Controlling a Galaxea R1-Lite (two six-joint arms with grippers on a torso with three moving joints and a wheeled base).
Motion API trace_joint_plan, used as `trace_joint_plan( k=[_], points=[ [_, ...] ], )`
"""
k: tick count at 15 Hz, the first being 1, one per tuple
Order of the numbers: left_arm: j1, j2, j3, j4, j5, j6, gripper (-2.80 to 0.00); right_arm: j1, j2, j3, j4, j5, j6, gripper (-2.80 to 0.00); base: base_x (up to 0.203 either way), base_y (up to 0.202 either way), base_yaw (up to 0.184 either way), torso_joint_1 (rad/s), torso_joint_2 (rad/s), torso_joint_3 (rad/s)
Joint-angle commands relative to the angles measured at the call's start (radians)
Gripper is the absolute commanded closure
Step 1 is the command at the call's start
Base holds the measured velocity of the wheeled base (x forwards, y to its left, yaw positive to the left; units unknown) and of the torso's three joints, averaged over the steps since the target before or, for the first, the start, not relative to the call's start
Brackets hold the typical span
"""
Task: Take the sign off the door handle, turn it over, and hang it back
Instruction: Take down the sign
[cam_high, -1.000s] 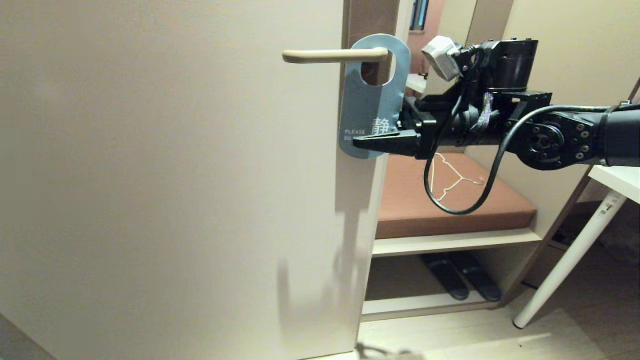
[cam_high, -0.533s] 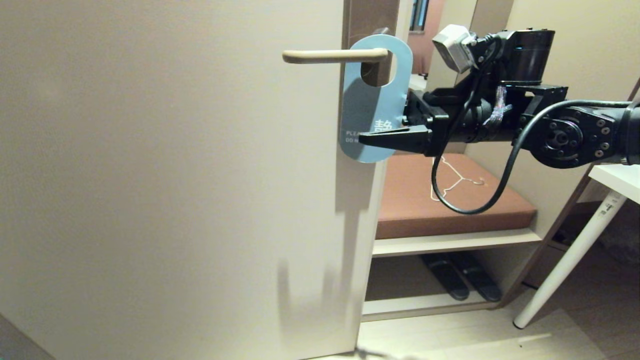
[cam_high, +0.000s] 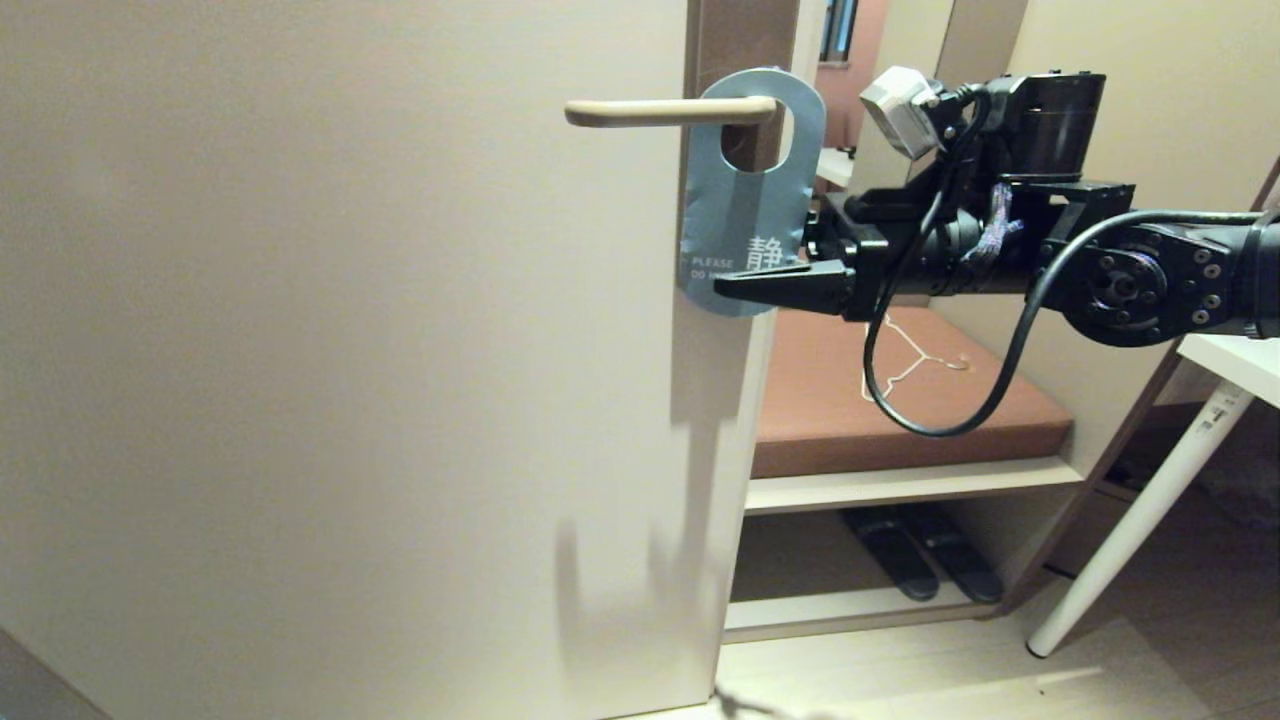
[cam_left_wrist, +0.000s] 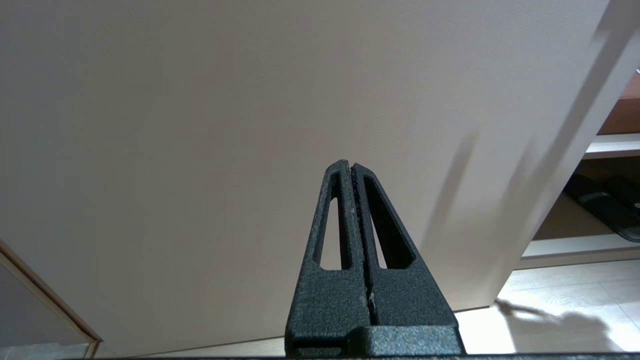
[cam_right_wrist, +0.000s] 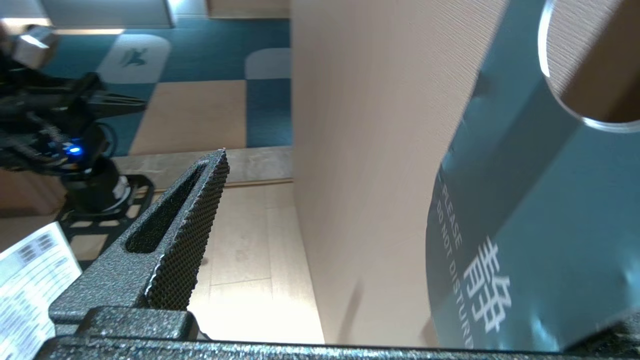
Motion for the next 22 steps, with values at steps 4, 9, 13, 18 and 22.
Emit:
trace_joint_plan(
  k=[4, 9, 13, 18, 22],
  points=[
    [0.0, 0.0, 0.0, 0.0, 0.0, 0.0, 0.0, 0.001, -0.004, 0.003, -0.002, -0.037, 0.086, -2.8, 0.0, 0.0, 0.0, 0.0, 0.0, 0.0],
    [0.0, 0.0, 0.0, 0.0, 0.0, 0.0, 0.0, 0.001, 0.0, 0.005, -0.052, -0.05, 0.17, -2.8, 0.0, 0.0, 0.0, 0.0, 0.0, 0.0],
    [0.0, 0.0, 0.0, 0.0, 0.0, 0.0, 0.0, 0.0, 0.001, 0.024, -0.055, -0.05, 0.169, -2.8, 0.0, 0.0, 0.0, 0.0, 0.0, 0.0],
    [0.0, 0.0, -0.001, 0.0, 0.0, 0.0, 0.0, -0.005, 0.012, 0.033, -0.106, -0.05, 0.169, 0.0, 0.0, 0.0, 0.0, 0.0, 0.0, 0.0],
    [0.0, 0.0, -0.001, 0.0, 0.0, 0.0, 0.0, -0.014, 0.012, 0.036, -0.125, -0.05, 0.167, 0.0, 0.0, 0.0, 0.0, 0.0, 0.0, 0.0]
  ],
)
